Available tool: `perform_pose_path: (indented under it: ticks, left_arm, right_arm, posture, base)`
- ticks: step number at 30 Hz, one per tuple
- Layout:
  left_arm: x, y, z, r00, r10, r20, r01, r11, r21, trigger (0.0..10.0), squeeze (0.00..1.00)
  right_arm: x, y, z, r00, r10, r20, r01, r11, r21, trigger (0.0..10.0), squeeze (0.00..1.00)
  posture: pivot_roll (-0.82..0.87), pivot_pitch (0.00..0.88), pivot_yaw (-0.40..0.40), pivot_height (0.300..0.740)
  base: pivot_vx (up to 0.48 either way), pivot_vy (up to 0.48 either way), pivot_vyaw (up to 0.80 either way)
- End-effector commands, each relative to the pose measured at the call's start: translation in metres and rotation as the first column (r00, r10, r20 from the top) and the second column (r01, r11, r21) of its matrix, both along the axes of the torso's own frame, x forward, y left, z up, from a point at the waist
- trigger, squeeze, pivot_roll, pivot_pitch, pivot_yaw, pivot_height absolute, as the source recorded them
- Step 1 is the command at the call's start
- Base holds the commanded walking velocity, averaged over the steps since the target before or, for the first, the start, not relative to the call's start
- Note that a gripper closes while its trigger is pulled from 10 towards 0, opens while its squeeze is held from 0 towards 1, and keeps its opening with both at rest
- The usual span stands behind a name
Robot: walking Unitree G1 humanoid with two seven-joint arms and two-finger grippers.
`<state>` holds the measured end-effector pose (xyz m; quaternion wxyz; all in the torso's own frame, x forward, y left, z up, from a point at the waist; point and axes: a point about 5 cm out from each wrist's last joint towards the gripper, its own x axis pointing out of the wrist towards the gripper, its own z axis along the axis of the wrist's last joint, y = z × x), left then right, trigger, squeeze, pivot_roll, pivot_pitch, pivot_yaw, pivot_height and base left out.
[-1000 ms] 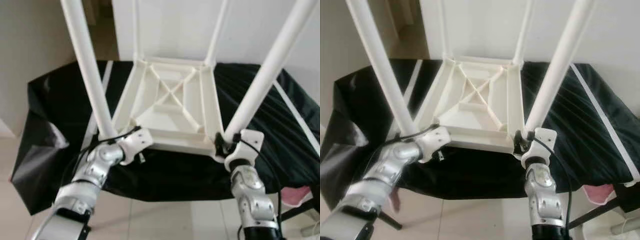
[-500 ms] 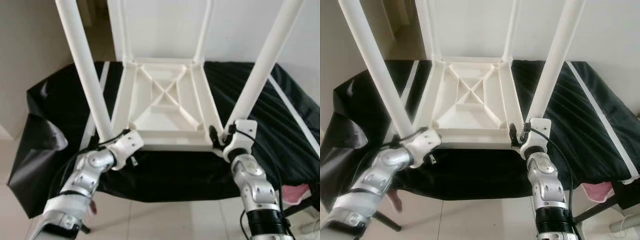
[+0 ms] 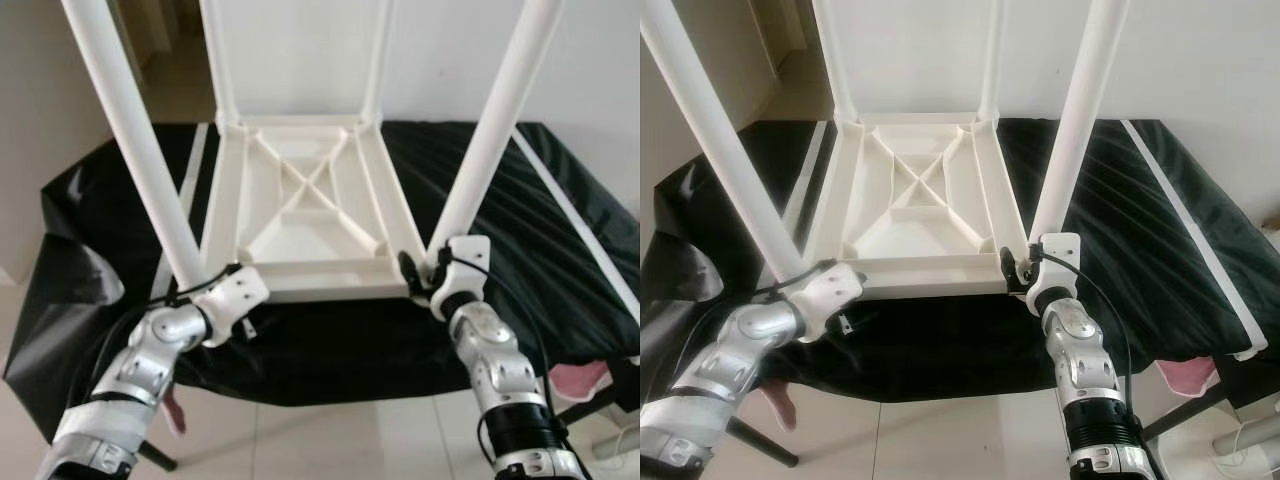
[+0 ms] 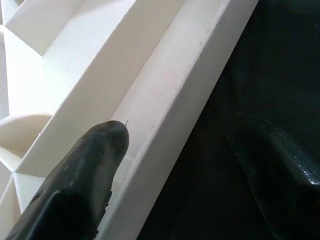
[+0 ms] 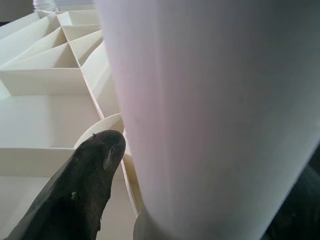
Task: Building children table
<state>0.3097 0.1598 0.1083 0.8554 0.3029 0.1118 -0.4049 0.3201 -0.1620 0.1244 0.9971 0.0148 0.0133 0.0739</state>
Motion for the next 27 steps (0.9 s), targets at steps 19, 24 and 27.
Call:
perform_pose_path:
  ticks: [19, 24, 27]
  left_arm:
    - [-0.047, -0.016, 0.005, 0.990, -0.089, -0.107, 0.022, 0.858, -0.513, 10.0, 0.00]
    - [-0.053, -0.033, 0.008, 0.985, -0.122, -0.118, 0.029, 0.805, -0.593, 10.0, 0.00]
    - [-0.057, -0.047, 0.009, 0.978, -0.168, -0.123, 0.059, 0.788, -0.612, 10.0, 0.00]
  right_arm:
    - [-0.029, 0.022, 0.020, 0.970, 0.092, 0.224, -0.114, 0.990, 0.085, 10.0, 0.00]
    - [-0.032, 0.025, 0.027, 0.962, 0.089, 0.259, -0.118, 0.988, 0.097, 10.0, 0.00]
    - [-0.031, 0.026, 0.031, 0.958, 0.083, 0.274, -0.117, 0.987, 0.111, 10.0, 0.00]
  posture:
    - [-0.02, 0.032, -0.025, 0.740]
    - [-0.02, 0.031, -0.026, 0.740]
    - [-0.02, 0.030, -0.027, 0.740]
  base:
    - [0.000, 0.000, 0.00]
    - [0.000, 0.000, 0.00]
    - [0.000, 0.000, 0.00]
